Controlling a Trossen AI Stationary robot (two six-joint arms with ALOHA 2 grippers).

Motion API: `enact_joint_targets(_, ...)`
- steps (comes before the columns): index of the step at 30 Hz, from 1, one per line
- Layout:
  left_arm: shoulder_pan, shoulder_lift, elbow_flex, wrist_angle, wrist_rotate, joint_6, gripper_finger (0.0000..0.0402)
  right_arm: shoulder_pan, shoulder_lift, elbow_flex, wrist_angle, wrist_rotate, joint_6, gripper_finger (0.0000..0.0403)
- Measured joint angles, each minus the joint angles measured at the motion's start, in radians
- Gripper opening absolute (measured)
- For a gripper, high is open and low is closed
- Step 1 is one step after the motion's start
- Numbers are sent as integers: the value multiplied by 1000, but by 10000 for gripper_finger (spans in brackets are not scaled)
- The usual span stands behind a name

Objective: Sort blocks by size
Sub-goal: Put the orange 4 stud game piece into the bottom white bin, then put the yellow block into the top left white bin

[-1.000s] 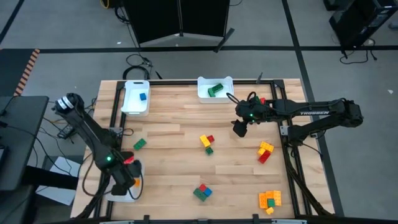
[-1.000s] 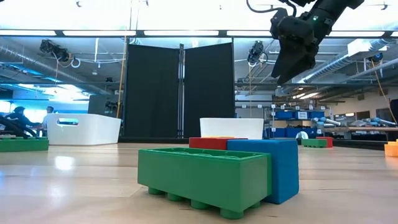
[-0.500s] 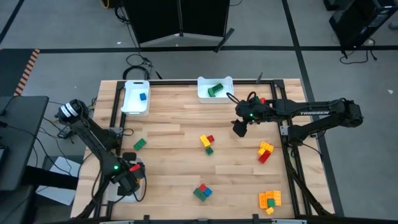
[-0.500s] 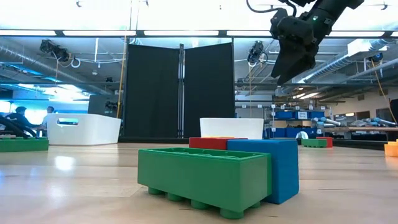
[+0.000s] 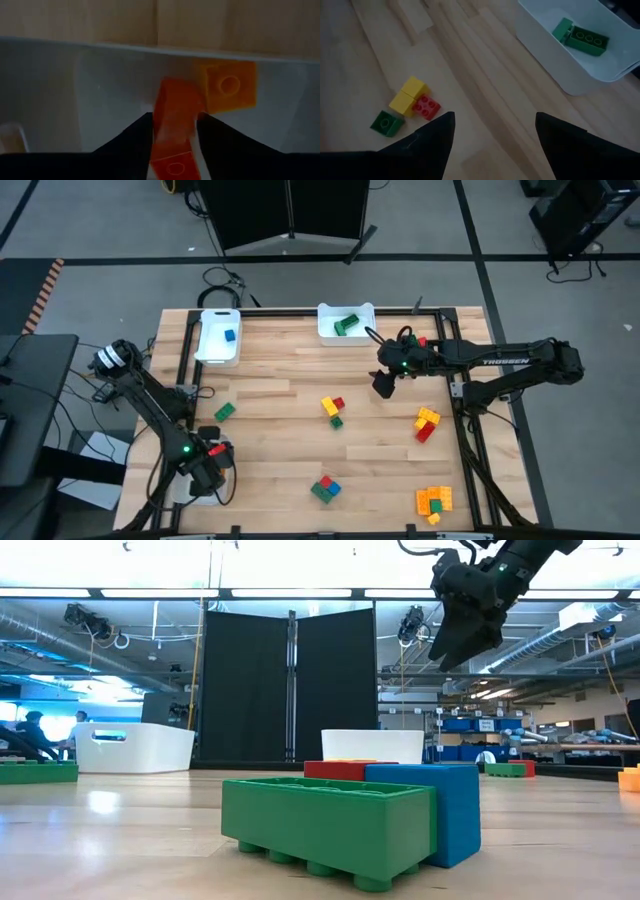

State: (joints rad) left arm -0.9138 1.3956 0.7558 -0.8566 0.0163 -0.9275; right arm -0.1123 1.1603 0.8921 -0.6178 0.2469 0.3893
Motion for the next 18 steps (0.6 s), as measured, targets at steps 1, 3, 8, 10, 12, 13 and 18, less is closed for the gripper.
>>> enact_joint_targets(1,0,-1,1,1,-1,0,179,0,0,0,0,1,0,289)
enact_joint_targets(3,0,-1,1,-1,-1,-1,200,0,0,0,0,2,0,289)
enact_joint_targets(8,0,-1,1,-1,43,-14,236,0,0,0,16,-12,8,293)
enact_joint_targets(10,0,-1,1,-2,79,-29,241,1,0,0,31,-38,33,293)
enact_joint_targets(12,0,-1,1,-2,107,-62,243,1,0,0,53,-51,51,291)
enact_joint_targets(13,0,-1,1,-3,116,-82,243,1,0,0,65,-54,54,291)
enact_joint_targets(18,0,-1,1,-3,140,-134,243,-1,0,0,87,-57,11,289)
